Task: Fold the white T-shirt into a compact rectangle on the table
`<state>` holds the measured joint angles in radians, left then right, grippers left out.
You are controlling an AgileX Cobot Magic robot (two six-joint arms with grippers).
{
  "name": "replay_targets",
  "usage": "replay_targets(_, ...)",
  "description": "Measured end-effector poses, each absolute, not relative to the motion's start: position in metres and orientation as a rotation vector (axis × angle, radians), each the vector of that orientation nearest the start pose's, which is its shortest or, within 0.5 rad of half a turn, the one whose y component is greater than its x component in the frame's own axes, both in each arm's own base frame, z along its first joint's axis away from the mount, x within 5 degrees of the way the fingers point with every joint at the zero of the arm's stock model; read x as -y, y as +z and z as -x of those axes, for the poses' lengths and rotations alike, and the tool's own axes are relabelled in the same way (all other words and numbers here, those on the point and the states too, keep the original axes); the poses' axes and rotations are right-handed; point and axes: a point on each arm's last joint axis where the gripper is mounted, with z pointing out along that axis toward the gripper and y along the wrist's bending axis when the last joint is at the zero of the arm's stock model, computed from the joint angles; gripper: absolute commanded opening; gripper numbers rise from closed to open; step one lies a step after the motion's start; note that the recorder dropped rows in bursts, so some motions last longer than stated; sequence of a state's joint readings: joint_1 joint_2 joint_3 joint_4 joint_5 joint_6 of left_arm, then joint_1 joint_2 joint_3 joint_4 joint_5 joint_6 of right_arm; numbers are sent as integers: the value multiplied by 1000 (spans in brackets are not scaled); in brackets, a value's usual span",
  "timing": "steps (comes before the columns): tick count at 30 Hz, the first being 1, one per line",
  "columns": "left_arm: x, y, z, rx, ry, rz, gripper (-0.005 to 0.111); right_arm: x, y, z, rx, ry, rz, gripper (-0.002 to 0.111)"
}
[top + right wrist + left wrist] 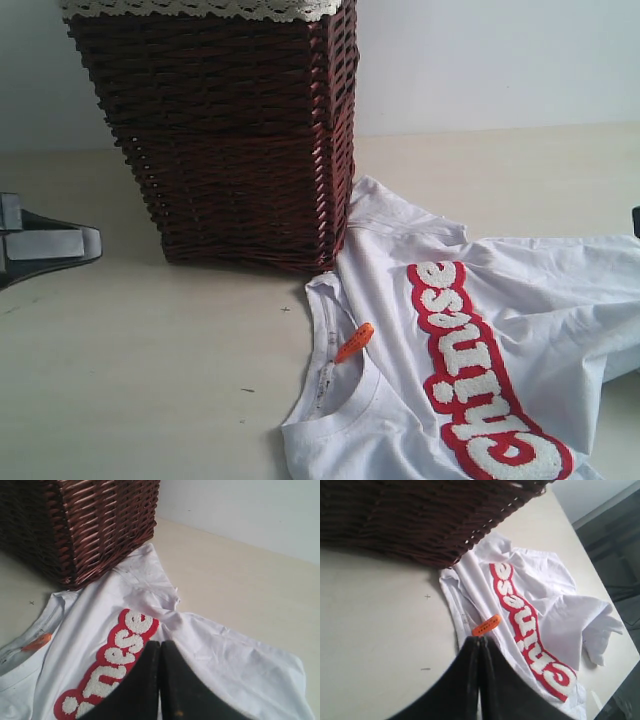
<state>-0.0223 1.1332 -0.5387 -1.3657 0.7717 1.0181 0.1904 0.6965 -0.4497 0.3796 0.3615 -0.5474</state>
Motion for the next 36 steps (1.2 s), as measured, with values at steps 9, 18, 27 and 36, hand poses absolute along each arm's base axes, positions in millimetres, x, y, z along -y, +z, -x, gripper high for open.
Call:
replay_targets(9, 80, 218, -249, -2194, -1147, -31, 0, -41, 259, -146, -2090, 109, 552, 0)
replay_targets(18, 147, 219, -293, -2081, -988, -555, 0, -52, 212, -177, -2185, 45, 1020, 0)
replay_targets(27, 178, 225, -323, -1969, -599, -802, 0, -54, 219, -184, -2014, -54, 1124, 0)
replay_targets(36, 184, 219, -344, -1973, -536, -801, 0, -65, 207, -206, -2043, 84, 1095, 0)
